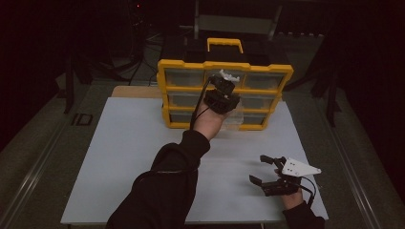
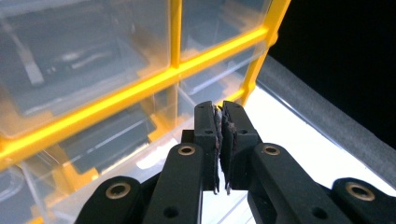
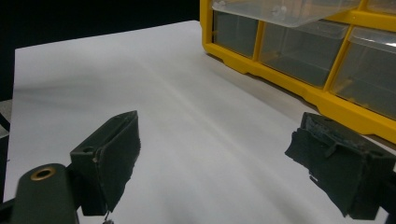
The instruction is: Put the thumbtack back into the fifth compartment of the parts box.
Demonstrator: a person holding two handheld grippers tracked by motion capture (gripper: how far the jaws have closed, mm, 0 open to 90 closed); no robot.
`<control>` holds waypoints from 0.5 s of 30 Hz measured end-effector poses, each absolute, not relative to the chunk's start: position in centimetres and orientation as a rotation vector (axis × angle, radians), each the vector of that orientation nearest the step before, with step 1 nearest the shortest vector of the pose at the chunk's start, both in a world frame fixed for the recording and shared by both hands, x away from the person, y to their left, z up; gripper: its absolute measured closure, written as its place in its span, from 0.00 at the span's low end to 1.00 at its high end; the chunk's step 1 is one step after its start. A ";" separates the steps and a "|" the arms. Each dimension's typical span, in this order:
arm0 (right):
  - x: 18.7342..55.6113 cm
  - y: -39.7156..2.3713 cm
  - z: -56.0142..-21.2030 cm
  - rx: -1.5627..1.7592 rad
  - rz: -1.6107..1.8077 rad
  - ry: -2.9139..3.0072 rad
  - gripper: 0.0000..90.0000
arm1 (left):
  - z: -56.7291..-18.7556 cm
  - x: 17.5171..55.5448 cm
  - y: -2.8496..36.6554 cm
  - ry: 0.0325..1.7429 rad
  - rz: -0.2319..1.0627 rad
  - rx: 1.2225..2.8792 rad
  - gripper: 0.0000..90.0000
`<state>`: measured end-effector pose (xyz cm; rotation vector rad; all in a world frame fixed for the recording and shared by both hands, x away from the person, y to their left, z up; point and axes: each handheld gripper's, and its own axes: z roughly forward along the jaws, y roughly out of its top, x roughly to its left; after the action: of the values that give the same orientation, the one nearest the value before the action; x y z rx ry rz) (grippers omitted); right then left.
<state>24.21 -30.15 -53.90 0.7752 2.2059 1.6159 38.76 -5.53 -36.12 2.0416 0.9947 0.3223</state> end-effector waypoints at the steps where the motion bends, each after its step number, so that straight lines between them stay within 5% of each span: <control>1: 24.2 -30.2 -53.9 0.776 1.617 2.205 0.15 | -36.3 38.9 -5.5 1.012 0.333 2.049 0.94; 15: 24.2 -30.2 -53.9 0.775 1.617 2.209 0.15 | -38.7 40.1 -6.4 1.059 0.263 2.210 0.94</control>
<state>24.20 -30.18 -53.90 0.7745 2.2087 1.6169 40.08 -6.41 -38.74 2.2103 1.0589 0.2627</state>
